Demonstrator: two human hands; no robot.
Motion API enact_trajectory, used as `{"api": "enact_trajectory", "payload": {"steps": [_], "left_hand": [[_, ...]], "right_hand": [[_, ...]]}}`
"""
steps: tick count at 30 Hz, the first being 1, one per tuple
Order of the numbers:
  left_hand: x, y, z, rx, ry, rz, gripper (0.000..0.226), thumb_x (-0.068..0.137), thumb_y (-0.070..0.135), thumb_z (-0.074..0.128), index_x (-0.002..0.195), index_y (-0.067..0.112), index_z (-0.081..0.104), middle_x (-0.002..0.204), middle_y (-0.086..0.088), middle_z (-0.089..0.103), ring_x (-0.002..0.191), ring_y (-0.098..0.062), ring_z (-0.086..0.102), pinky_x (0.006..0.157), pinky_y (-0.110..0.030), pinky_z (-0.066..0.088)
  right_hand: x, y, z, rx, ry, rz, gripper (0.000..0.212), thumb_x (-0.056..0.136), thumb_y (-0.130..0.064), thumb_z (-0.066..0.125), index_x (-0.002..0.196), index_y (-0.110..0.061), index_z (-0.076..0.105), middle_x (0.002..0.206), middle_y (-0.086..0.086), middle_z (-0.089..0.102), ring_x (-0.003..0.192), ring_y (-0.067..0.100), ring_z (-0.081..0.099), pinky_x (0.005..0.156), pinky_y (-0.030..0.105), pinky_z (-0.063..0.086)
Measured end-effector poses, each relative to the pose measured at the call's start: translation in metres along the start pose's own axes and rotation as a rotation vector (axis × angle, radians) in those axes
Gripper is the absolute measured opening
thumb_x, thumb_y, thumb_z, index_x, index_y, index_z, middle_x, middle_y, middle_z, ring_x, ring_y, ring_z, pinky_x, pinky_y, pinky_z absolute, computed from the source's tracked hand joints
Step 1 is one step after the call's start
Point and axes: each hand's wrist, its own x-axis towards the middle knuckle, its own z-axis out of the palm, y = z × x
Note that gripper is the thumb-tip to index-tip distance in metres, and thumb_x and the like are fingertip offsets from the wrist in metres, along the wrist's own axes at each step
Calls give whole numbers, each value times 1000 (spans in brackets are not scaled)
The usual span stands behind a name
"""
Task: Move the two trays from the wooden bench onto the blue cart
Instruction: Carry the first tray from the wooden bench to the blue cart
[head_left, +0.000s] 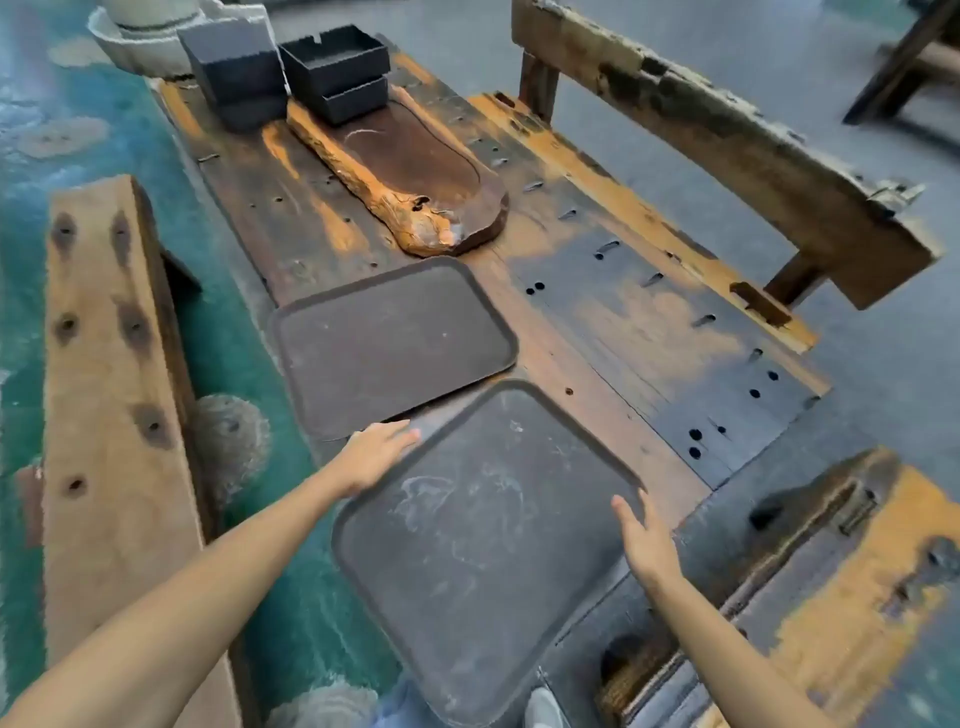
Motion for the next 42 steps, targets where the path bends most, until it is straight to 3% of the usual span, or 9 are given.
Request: {"api": "enact_trajectory", "payload": {"steps": [2,6,9,12,19,23,30,34,42], "left_hand": [[18,0,-2,-139,-74,-88,56,97,63,36,140,33,54,150,0,50,138,-33,45,112,-43,30],[46,1,0,-403,-186,-220,62,104,52,29,155,18,34,161,-7,35,148,-26,28,117,-45,19],[64,-4,2,-446,-252,-328,64,101,58,27,153,23,39,150,-7,48,108,-24,52,85,-38,35],[80,-15,1,-433,-306,-417,69,94,71,25,139,30,57,123,-5,62,73,-17,42,62,-33,24],[105,-30,1,-492,-404,-440,71,86,80,30,128,35,65,111,-10,64,92,-27,53,81,-43,42],[111,-29,8,-481,-386,-446,69,87,77,33,126,32,68,103,-10,60,89,-26,55,76,-41,42],[107,-33,3,-495,-441,-448,71,75,84,38,118,37,72,96,-9,63,83,-27,59,71,-41,47],[95,-44,-1,-566,-443,-449,71,76,81,39,121,35,72,108,-15,64,89,-30,59,76,-45,47],[48,-61,-7,-694,-329,-402,70,73,78,45,119,33,73,90,-9,64,82,-27,58,80,-46,45]], "right_hand": [[1,13,5,130,88,172,66,104,-57,41,160,-26,28,166,5,31,151,35,27,122,54,22],[-16,34,20,506,103,461,62,102,-63,36,156,-30,37,162,-4,35,145,26,37,112,59,37],[-28,40,29,657,89,551,55,100,-67,36,146,-37,43,158,-8,42,140,24,44,105,61,39],[-36,44,38,761,88,574,60,101,-68,33,154,-40,34,153,-6,50,130,25,52,106,68,33],[-33,49,44,908,69,640,67,101,-70,23,145,-29,51,143,-3,56,127,25,52,104,66,34],[-30,49,46,938,69,635,62,101,-70,20,130,-31,59,140,-2,56,126,27,52,96,61,44],[-25,49,43,971,61,652,73,97,-75,19,132,-29,62,134,-1,60,123,27,53,91,62,45],[-23,45,38,951,52,633,68,97,-76,19,117,-32,67,133,-2,62,125,27,53,104,67,38],[-23,26,22,822,-17,513,70,92,-82,25,127,-39,66,135,-4,59,123,22,53,98,59,42]]}}
